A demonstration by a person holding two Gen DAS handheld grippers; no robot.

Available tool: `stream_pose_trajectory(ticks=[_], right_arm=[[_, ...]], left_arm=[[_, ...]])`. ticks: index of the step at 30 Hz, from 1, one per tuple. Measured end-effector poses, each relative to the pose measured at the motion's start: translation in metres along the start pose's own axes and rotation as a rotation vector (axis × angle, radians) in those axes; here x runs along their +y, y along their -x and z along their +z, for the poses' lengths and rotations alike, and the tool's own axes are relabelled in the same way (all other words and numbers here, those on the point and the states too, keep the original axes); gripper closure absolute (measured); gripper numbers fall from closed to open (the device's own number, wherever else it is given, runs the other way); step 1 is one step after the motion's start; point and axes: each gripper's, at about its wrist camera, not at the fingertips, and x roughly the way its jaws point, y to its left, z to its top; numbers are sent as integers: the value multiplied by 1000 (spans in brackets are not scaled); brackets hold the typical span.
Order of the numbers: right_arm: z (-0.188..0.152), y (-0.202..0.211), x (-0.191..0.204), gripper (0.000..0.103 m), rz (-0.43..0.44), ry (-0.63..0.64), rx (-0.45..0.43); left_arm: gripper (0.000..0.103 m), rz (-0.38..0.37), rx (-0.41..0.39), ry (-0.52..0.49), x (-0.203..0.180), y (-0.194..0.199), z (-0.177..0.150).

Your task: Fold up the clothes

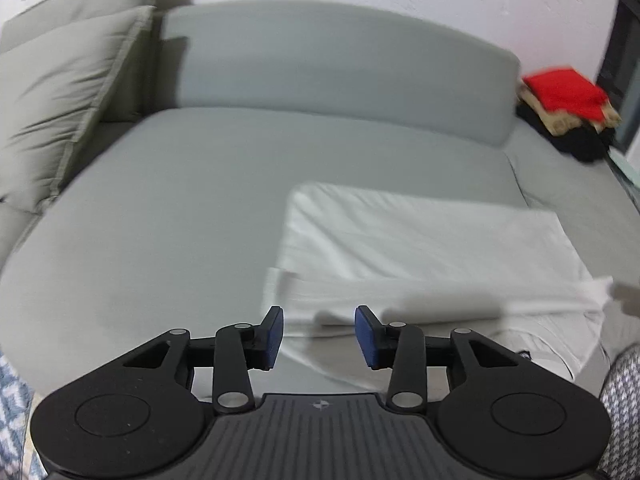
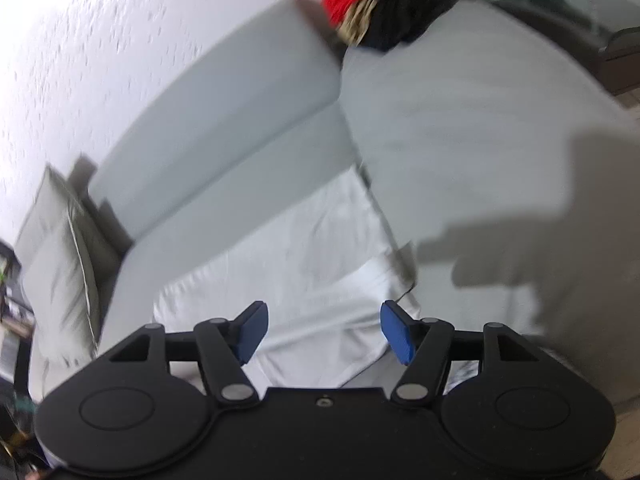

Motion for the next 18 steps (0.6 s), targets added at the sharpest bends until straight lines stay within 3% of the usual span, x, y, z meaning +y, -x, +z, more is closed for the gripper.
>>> stream_pose_trajectory(ticks=[2, 5, 11, 14, 18], right_arm=[[1, -22, 7, 45, -6, 6, 41], [12, -47, 23, 72, -5, 46, 57], [53, -113, 48, 73, -102, 104, 151], [63, -141, 49, 72, -167, 128, 207], [51, -144, 43, 72, -173, 136, 252]], left_arm=[[64, -7, 9, -60, -18, -15, 6], [64, -15, 16, -121, -39, -41, 21], [66, -11, 86, -211, -70, -109, 57], [67, -11, 168, -248, -81, -139, 62], [78, -84, 199, -329, -88, -124, 46]])
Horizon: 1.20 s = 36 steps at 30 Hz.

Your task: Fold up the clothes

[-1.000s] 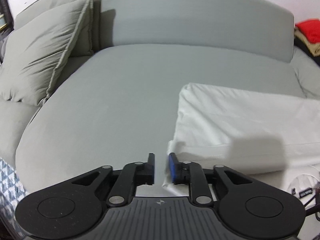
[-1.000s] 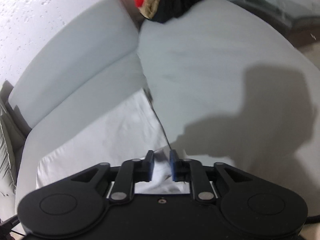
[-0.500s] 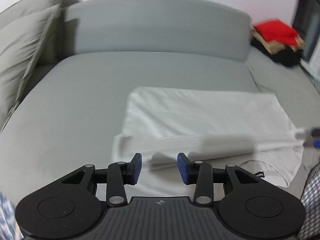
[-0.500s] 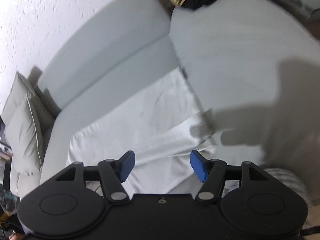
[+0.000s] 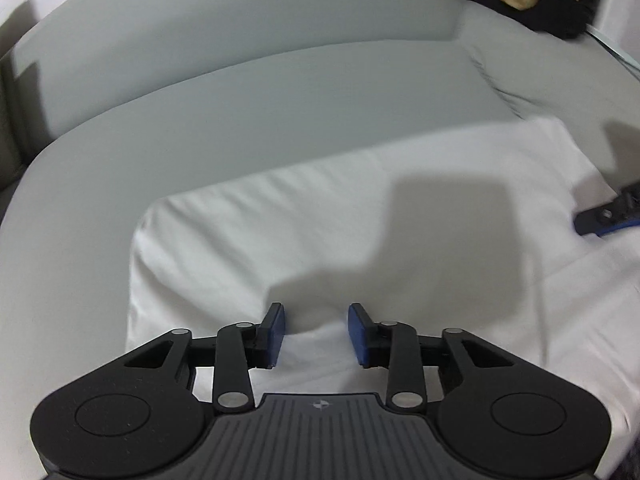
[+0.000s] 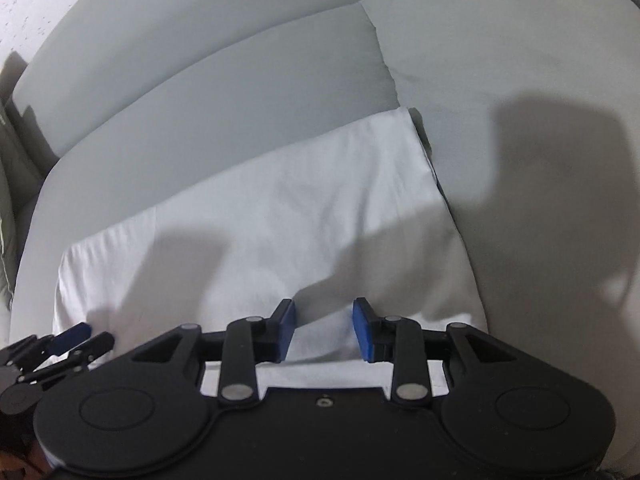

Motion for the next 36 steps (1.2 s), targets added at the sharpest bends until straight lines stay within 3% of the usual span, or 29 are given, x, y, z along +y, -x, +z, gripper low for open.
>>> stream_pose_trajectory(ticks=[4, 6, 8, 11, 14, 16, 19, 23, 28, 31, 36], right_arm=[[-41, 29, -9, 71, 74, 44, 110], [-69, 51, -19, 72, 134, 32, 177], [-100, 74, -32, 71, 188, 26, 177], [-130, 99, -50, 66, 256, -27, 120], [-146, 117, -65, 65, 300, -105, 19], [-145, 126, -69, 65, 287, -154, -87], [-136, 134, -65, 68, 195, -145, -245], [-126, 123, -64, 73, 91, -107, -391], [-102, 70, -62, 73, 43, -72, -322], [-100, 41, -54, 75, -108, -22, -278], [-108, 50, -57, 86, -221, -12, -216]], left_arm=[[83, -120, 3, -165, -15, 46, -49], [81, -159, 1, -198, -15, 75, -76], [69, -178, -9, -189, -13, 101, -103], [69, -154, -40, -106, -7, 122, -127], [68, -108, -98, 31, 2, 129, -132], [68, -77, -137, 143, 10, 128, -128], [68, -9, -197, 266, 20, 119, -115], [71, 96, -209, 316, 27, 100, -96], [73, 196, -211, 251, 17, 67, -74], [68, 282, -132, 161, 5, 48, -77], [67, 306, -108, 188, 14, 73, -100]])
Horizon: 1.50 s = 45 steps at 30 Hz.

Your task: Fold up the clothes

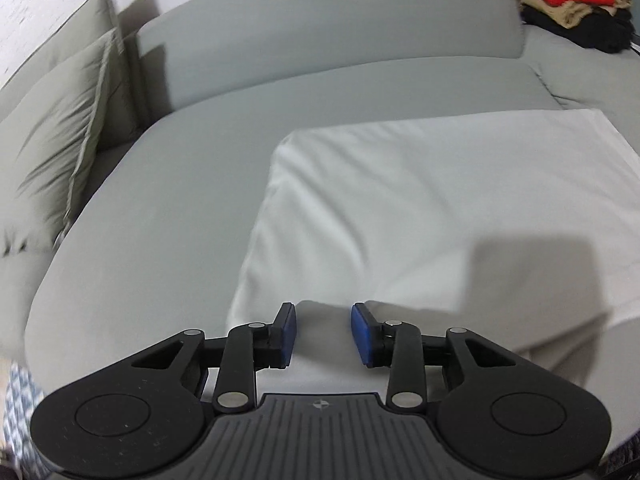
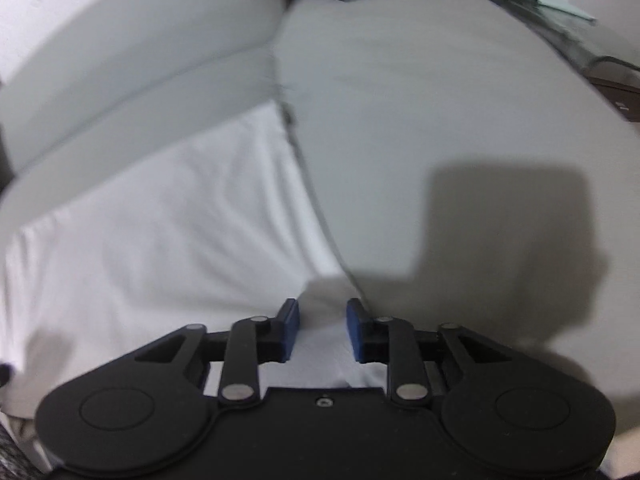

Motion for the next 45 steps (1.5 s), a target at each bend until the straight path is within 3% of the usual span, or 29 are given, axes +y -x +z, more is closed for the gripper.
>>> stream_pose_trajectory(ticks=[2, 4, 6, 10, 15, 18, 19, 22, 26, 29, 37, 42, 45], right_arm=[[-4, 4, -2, 87, -13, 23, 15], [-3, 12, 1, 81, -28, 17, 22], [1, 22, 7, 48, -9, 5, 6], [10, 38, 27, 42, 184, -19, -42], [23, 26, 73, 42, 396, -18, -4], [25, 5, 99, 51, 494, -4, 46], [25, -3, 106, 59, 513, 1, 61], [20, -18, 120, 74, 498, -2, 107], [11, -21, 124, 77, 467, -6, 126], [9, -20, 123, 77, 471, -13, 138], [8, -31, 117, 77, 508, -106, 167], [9, -31, 118, 76, 505, -109, 163], [9, -29, 118, 76, 506, -104, 159]], left_arm=[[67, -8, -11, 23, 13, 8, -4], [68, -25, -29, 54, 27, 16, -6], [68, -52, -58, 101, 40, 21, -4], [69, -156, -87, 260, 64, 12, 10], [68, -229, -131, 444, 97, -19, 43], [68, -316, -126, 527, 116, -48, 67], [68, -341, -123, 553, 121, -60, 75], [75, -388, -93, 618, 131, -96, 93], [80, -473, -30, 709, 145, -143, 108], [82, -541, 44, 793, 153, -170, 110], [82, -698, 147, 899, 154, -208, 110], [90, -724, 197, 923, 151, -227, 112], [92, -758, 202, 1000, 153, -235, 103]])
